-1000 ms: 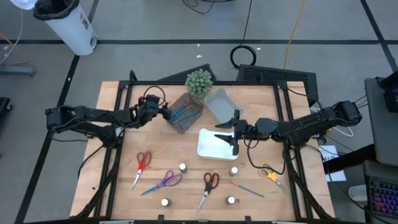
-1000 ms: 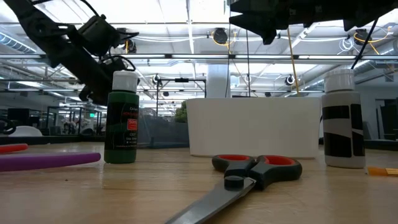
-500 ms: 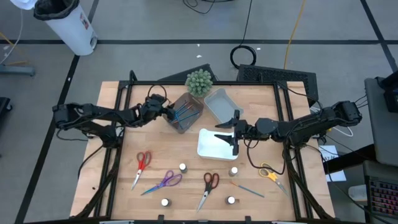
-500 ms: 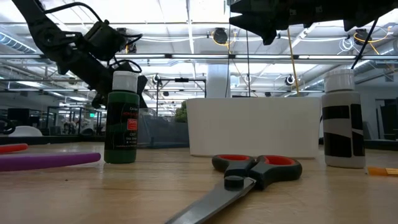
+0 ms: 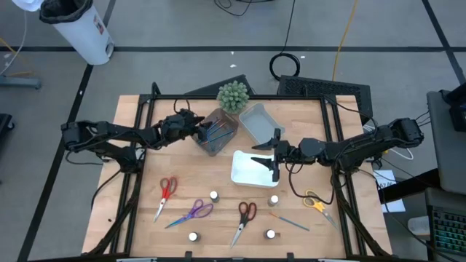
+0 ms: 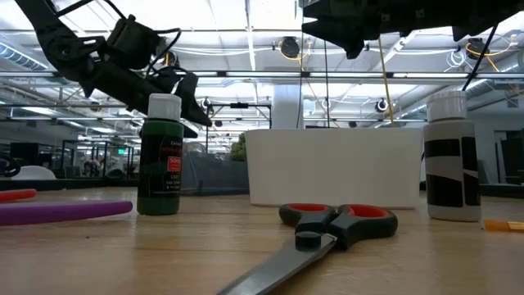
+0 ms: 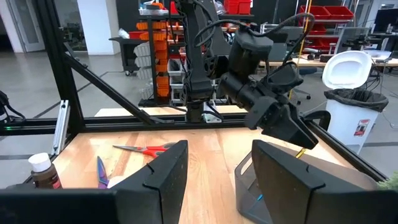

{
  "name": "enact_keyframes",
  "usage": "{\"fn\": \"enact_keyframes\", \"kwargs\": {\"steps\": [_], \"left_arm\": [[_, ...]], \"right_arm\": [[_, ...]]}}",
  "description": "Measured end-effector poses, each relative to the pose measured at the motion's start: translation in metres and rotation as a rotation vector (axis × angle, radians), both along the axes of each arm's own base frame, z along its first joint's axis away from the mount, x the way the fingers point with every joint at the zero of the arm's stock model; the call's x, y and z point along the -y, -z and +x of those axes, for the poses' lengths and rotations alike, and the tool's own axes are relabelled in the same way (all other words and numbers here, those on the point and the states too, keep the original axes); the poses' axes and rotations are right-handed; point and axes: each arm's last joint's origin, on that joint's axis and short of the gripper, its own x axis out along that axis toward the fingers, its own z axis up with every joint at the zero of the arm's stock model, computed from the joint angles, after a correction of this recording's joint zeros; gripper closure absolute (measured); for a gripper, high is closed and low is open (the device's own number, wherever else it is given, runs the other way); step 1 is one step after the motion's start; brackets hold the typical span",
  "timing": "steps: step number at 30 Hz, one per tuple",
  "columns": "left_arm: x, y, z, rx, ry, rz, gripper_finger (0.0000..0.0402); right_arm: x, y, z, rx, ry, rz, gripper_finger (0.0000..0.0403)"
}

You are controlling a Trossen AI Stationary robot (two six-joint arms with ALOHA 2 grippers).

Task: Pick & Place Paint Supplies
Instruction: Put the blue paint brush into the black bin

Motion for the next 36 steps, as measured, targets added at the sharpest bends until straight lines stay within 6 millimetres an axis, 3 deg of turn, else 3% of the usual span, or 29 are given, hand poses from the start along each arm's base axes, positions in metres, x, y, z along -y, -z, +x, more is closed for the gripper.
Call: {"fn": "enact_keyframes", "kwargs": {"steps": [8, 16, 25, 31, 36], "left_arm": [[-0.004, 0.009, -0.008, -0.049, -0.162, -0.079, 0.0144], [-0.010, 0.011, -0.012, -0.082, -0.209, -0.078, 0.0144], [-0.007, 0.011, -0.009, -0.051, -0.104, -0.133, 0.0144], [-0.006, 0.006, -0.006, -0.067, 0.016, -0.040, 0.0144], [-0.001, -0.016, -0.010, 0.030, 0.137, 0.007, 0.0144]], "right_arm": [[0.000, 0.000, 0.000, 0.000, 0.000, 0.003, 0.0234], [0.000, 0.000, 0.000, 0.000, -0.002, 0.001, 0.0234], [0.000, 0.000, 0.000, 0.000, -0.002, 0.001, 0.0234], [-0.001, 0.001, 0.000, -0.008, -0.006, 0.000, 0.0234], [-0.014, 0.000, -0.003, -0.012, -0.114, -0.074, 0.0234]]}}
